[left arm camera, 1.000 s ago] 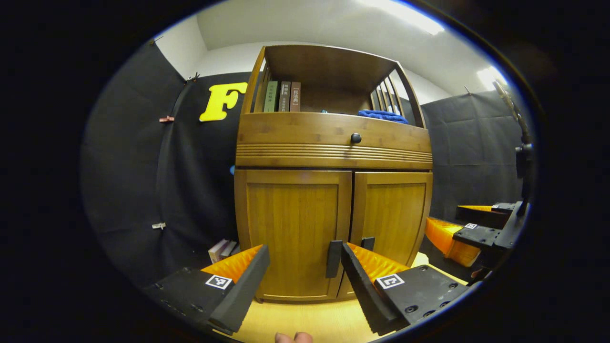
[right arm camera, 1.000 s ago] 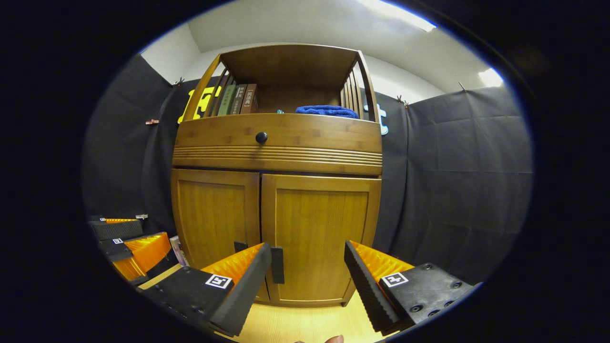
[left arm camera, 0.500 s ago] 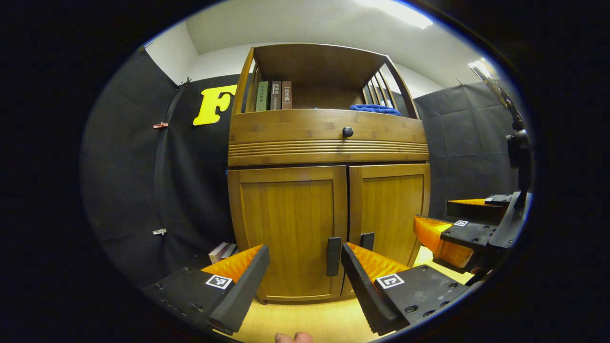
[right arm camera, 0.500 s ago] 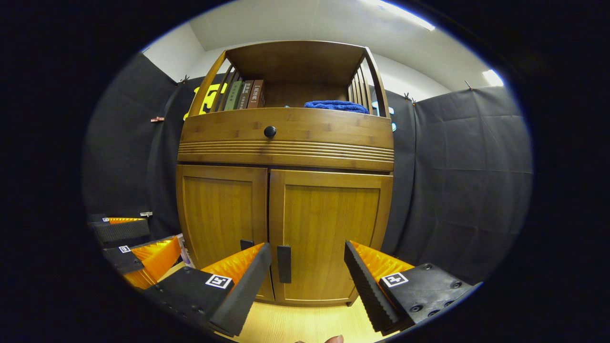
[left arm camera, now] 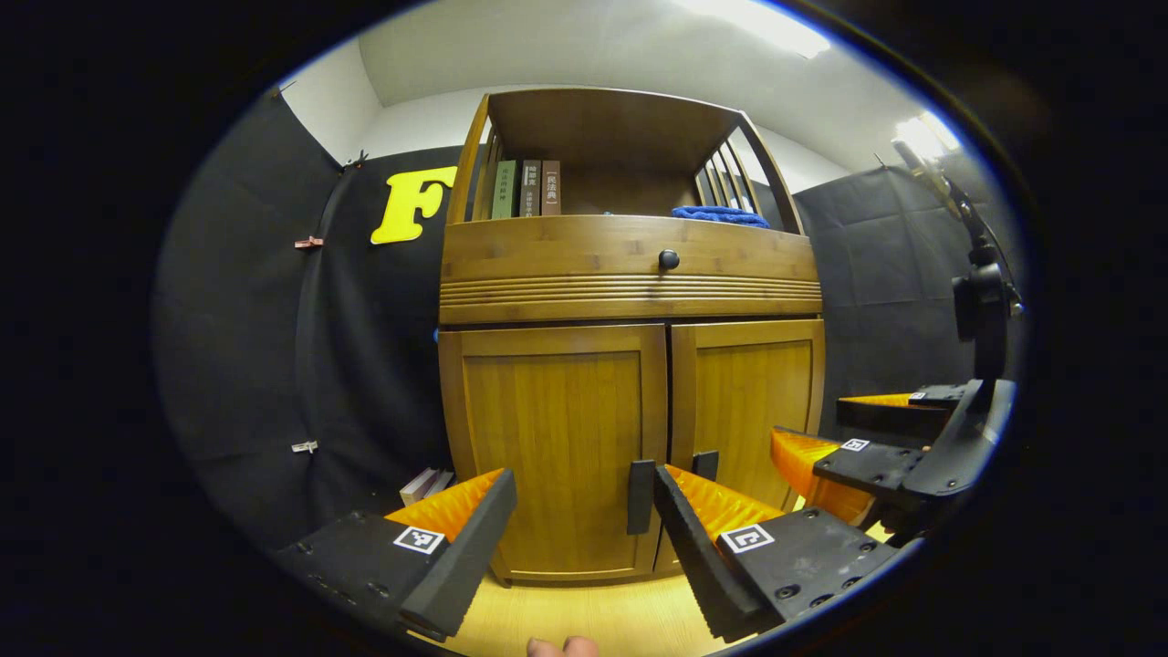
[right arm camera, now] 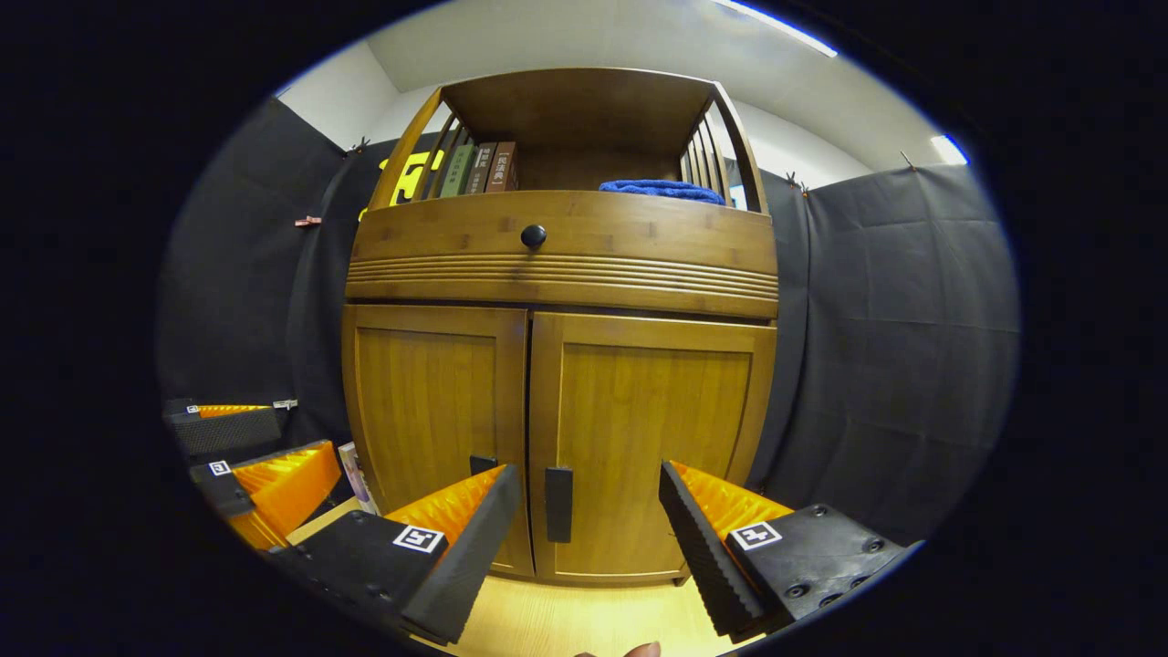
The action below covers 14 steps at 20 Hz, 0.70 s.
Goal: Open the right door of the double-door shoe cabinet with the right hand, and open the left door with the left hand.
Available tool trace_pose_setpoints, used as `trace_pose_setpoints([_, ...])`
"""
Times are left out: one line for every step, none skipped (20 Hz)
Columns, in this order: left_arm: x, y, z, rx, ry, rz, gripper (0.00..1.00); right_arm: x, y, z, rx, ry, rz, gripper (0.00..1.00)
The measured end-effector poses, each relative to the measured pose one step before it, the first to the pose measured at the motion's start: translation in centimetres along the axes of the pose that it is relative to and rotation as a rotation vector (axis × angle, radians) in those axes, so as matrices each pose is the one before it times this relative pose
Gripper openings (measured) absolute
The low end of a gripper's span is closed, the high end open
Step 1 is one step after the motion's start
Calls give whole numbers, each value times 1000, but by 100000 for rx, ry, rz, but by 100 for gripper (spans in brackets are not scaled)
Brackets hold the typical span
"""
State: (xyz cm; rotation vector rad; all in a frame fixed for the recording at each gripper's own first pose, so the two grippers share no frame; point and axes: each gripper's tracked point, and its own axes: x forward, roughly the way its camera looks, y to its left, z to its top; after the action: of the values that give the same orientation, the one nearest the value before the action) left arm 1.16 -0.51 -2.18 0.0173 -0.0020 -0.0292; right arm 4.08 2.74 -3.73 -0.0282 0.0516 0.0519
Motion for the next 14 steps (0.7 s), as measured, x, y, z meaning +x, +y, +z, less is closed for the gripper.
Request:
trace_pose_setpoints([-47,176,113,-469,-397,-25,93,594,177,96,789,-689,94,98])
trace_pose_setpoints([-60,130,-88,-422,-209,54,93,614,405,43,618,-463,903,98])
trace_pose_setpoints([-29,238,-9,-344,189,182,94,809,314,-150,213,-310,460,98])
trace_pose_setpoints([-59,196,9,-307,20,-28,95,850,96,-289,456,-92,516,97])
trace_pose_setpoints([-6,289,109,-29,-138,236,96,694,94,-418,1301,129,471,98])
trace_pose_setpoints([73,431,10,55,-448,121,94,713,314,-856,2793,804,1382,97])
trace_pose_setpoints([-25,310,164,240,-477,246,93,680,131,-741,2920,780,647,98])
trace_pose_setpoints([58,335,155,177,-633,302,94,741,-67,-943,1945,1163,339,98])
trace_pose_setpoints([31,208,107,-152,-404,205,94,708,-384,-1087,777,1186,-979,99])
trace_pose_setpoints([-75,37,-139,-211,4,139,96,934,-252,-1017,177,1146,-935,100])
trace_pose_setpoints([-21,140,-106,10,292,228,96,888,-256,-1002,-172,1160,-838,100])
trace_pose_setpoints([-52,173,-166,169,546,229,95,939,-204,-1186,-27,1598,-1023,98])
trace_pose_setpoints([-32,208,-116,192,440,396,95,883,-82,-1046,280,2009,-667,98])
trace_pose_setpoints([-145,149,-168,148,456,276,95,821,-50,-1180,-516,2095,-252,98])
